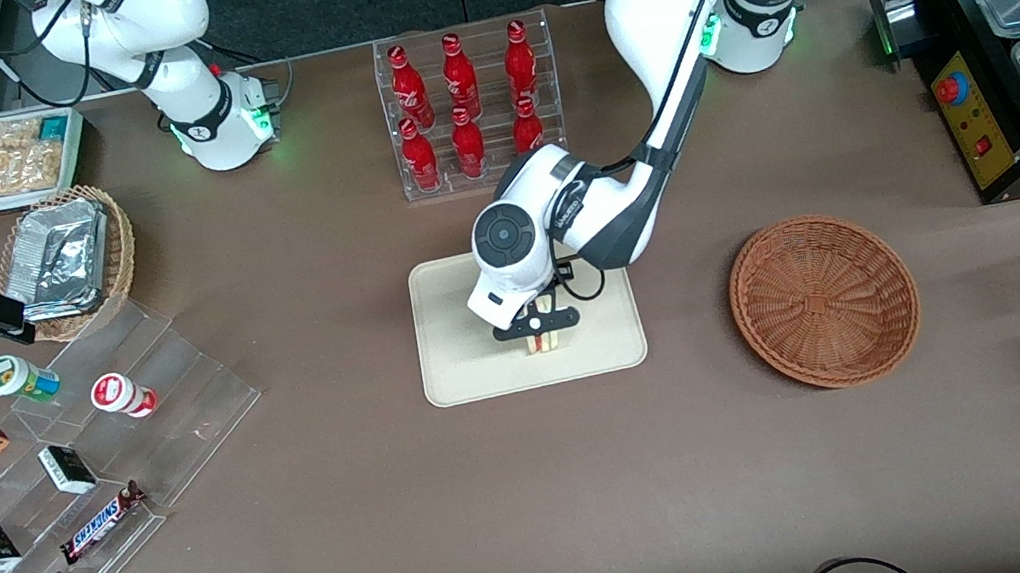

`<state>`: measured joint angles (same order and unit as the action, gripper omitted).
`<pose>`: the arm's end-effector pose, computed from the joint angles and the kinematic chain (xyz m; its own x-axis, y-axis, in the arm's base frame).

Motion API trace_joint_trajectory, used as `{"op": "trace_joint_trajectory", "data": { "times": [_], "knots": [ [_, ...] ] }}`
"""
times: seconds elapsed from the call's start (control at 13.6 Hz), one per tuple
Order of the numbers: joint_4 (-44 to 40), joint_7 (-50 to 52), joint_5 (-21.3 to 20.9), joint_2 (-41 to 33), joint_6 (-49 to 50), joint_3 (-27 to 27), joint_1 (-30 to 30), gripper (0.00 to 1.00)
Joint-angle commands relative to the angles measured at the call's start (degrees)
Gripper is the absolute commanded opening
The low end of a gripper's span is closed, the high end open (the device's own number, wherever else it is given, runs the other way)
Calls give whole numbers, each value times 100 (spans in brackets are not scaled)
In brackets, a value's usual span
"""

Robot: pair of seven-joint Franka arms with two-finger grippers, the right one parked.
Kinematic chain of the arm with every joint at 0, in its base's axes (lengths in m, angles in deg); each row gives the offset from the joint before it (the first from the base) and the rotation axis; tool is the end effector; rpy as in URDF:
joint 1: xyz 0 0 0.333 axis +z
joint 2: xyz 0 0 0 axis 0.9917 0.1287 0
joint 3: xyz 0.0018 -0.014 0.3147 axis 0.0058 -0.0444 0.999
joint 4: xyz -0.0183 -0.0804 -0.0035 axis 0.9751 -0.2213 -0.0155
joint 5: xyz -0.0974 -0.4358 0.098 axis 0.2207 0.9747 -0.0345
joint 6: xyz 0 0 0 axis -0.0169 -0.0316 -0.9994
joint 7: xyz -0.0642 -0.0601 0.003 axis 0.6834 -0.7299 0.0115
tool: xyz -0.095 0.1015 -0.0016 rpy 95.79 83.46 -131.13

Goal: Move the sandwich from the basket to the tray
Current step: 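Lower the sandwich onto the tray and open the left gripper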

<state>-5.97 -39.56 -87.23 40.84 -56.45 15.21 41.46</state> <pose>0.5295 -0.5442 0.1781 0.9795 0.0393 -0.1973 0.0266 -0.9974 -0.0666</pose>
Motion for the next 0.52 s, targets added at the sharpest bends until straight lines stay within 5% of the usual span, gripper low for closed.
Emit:
{"op": "trace_joint_trajectory", "data": {
  "times": [0.0, 0.44],
  "knots": [
    [-265, -88, 109, 159, 168, 33, -43, 0],
    [-582, 8, 91, 449, 132, 51, -52, 0]
  ]
}}
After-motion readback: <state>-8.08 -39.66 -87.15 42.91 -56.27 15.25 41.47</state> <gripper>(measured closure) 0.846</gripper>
